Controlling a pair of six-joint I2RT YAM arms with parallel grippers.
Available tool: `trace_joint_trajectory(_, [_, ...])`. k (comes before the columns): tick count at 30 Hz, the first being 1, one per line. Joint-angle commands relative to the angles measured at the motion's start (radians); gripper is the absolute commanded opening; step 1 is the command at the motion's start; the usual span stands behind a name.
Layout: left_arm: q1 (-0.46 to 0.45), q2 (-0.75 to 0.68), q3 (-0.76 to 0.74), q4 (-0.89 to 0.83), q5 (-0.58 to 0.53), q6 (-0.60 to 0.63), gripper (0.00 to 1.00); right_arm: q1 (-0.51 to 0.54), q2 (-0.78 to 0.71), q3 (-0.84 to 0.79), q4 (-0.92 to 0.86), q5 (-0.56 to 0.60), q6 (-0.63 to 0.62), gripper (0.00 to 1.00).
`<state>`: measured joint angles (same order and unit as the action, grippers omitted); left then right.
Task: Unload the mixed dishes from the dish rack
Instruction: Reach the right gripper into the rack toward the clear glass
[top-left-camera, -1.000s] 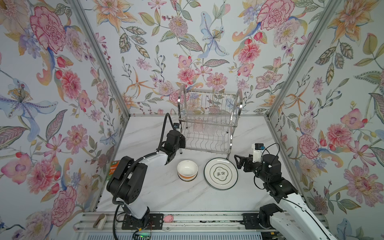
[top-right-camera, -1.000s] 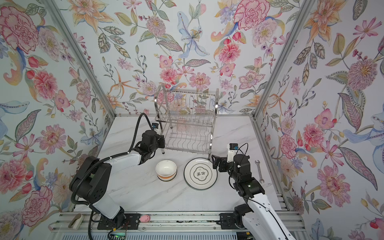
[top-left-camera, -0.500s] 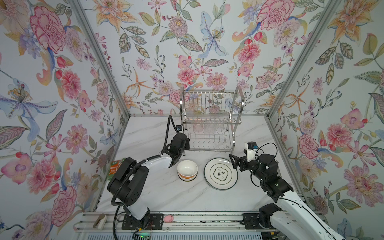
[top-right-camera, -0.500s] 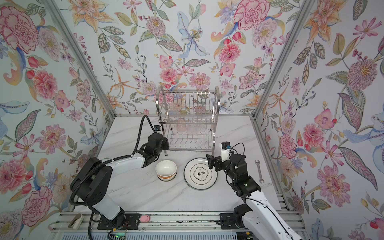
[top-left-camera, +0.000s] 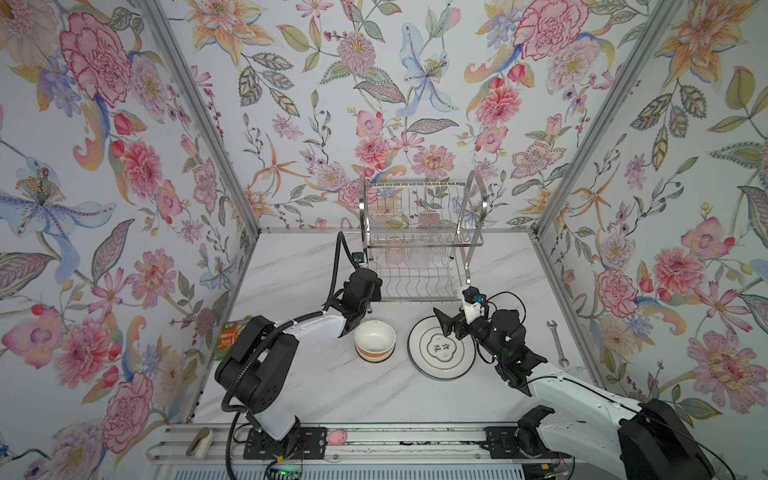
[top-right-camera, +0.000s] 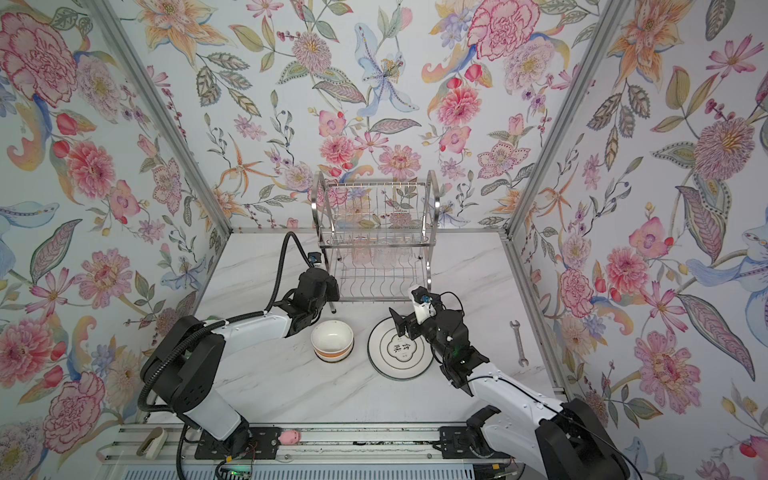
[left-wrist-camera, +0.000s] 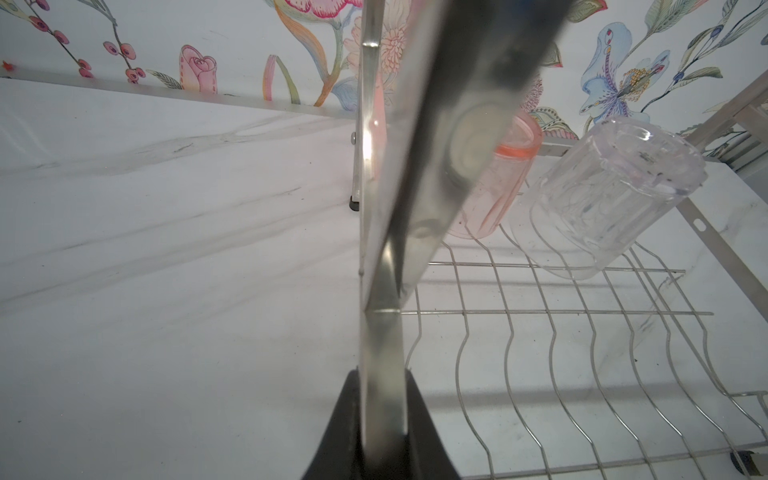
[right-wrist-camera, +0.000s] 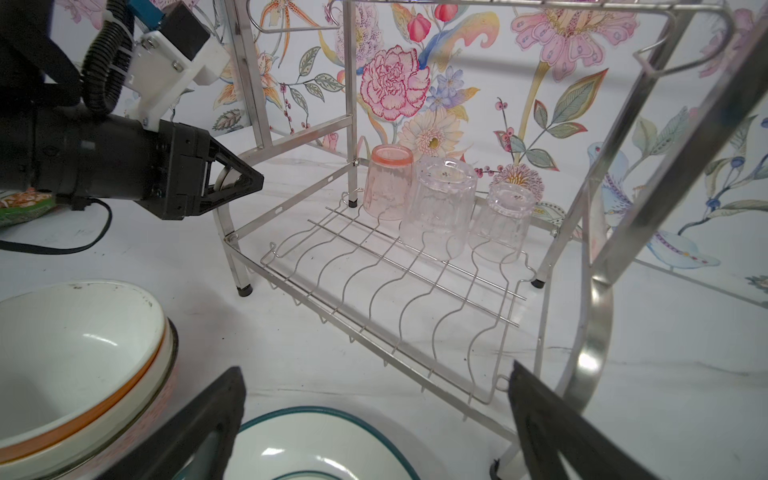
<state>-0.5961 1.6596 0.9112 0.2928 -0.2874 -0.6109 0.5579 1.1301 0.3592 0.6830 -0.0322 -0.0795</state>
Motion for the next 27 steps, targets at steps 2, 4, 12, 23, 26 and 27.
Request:
trace_joint_trajectory(2, [-0.005,-0.029,-0.027,0.018,-0.022,-0.085,0.0,0.009,0.141,0.046,0.238,0.016,-0.076,0.99])
trace_joint_trajectory(4, [-0.006,-0.032,-0.033,0.03,-0.013,-0.09,0.0,0.01,0.216,0.066,0.31,0.006,-0.091,0.99])
trace_joint_trajectory(12, [-0.007,-0.045,-0.044,0.036,-0.018,-0.089,0.0,0.004,0.505,0.192,0.503,0.0,-0.132,0.99])
trace_joint_trajectory(23, [-0.005,-0.038,-0.028,0.028,-0.018,-0.079,0.0,-0.031,0.774,0.388,0.604,-0.026,-0.159,0.99])
trace_joint_trajectory(26, [-0.006,-0.036,-0.026,0.028,-0.015,-0.081,0.0,-0.043,0.825,0.439,0.605,-0.024,-0.172,0.99])
trace_joint_trajectory(27, [-0.006,-0.034,-0.025,0.026,-0.013,-0.082,0.0,-0.048,0.841,0.454,0.605,-0.019,-0.177,0.99])
